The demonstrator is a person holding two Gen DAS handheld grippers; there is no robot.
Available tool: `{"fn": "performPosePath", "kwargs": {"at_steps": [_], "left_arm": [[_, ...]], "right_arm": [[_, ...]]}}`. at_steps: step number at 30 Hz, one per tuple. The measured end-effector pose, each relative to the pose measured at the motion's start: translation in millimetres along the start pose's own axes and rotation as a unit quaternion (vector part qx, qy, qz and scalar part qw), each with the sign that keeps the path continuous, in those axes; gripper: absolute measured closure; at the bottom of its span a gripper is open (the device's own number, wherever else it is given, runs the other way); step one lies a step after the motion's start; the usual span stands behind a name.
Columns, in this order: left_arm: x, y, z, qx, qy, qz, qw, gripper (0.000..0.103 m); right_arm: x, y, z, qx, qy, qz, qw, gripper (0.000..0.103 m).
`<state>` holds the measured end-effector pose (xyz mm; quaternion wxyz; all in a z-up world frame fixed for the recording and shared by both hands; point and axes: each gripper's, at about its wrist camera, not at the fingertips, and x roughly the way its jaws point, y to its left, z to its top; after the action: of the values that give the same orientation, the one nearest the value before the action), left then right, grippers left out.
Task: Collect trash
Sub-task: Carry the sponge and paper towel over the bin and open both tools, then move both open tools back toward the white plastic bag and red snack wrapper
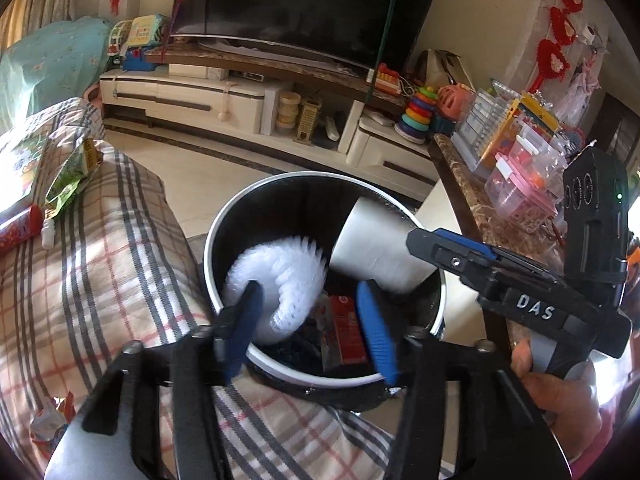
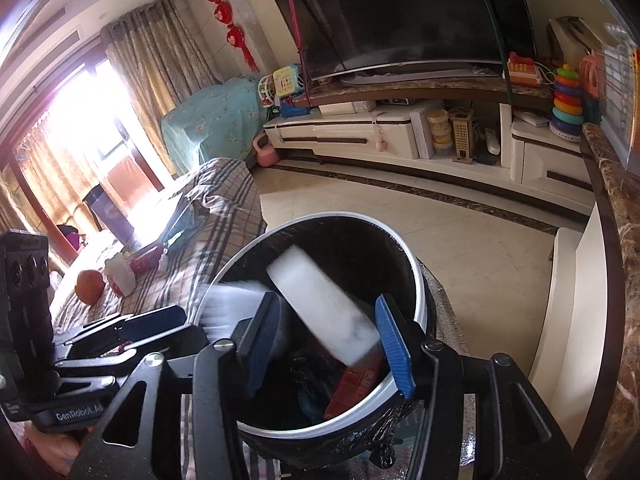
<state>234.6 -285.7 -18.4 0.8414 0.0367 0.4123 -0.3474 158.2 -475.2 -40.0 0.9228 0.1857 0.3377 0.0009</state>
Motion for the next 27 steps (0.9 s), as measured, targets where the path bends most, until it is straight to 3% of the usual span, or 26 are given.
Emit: {"fn": "performPosePath", "kwargs": {"at_steps": [13,27], "left_arm": [[-44,39,-33,-0.034,-0.019,0.034,0.9987,0.038],[-100,114,-71,-0.108,-0.048,0.098,0.9882,0.036]], "right_arm": [[-12,28,-14,-0.005,-0.018,0.025,1.0,0.012],[4,97,-53,-0.055,0.016,0.068,0.996,0.008]]}}
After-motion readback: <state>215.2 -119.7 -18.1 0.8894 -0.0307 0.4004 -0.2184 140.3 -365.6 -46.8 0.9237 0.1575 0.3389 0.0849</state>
